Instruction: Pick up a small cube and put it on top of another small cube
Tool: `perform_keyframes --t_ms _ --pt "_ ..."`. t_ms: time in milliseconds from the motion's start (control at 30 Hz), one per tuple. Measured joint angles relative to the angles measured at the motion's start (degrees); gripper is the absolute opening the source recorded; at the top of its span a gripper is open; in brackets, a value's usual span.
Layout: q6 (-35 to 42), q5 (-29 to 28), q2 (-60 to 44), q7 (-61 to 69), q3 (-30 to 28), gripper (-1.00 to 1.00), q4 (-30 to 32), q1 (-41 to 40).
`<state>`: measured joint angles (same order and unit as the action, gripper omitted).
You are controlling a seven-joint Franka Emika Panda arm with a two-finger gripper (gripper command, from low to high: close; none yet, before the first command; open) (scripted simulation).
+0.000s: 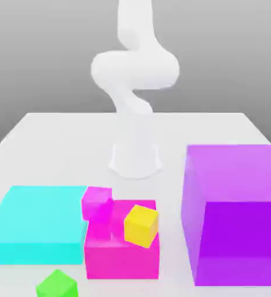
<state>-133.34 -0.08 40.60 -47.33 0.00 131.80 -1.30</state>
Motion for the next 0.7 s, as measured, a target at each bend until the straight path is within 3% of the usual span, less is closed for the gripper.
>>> perform_keyframes --t_ms 700 --pt "-13.3 0.2 -44.0 -12.1 -3.1 0.0 0.3 -8.4"
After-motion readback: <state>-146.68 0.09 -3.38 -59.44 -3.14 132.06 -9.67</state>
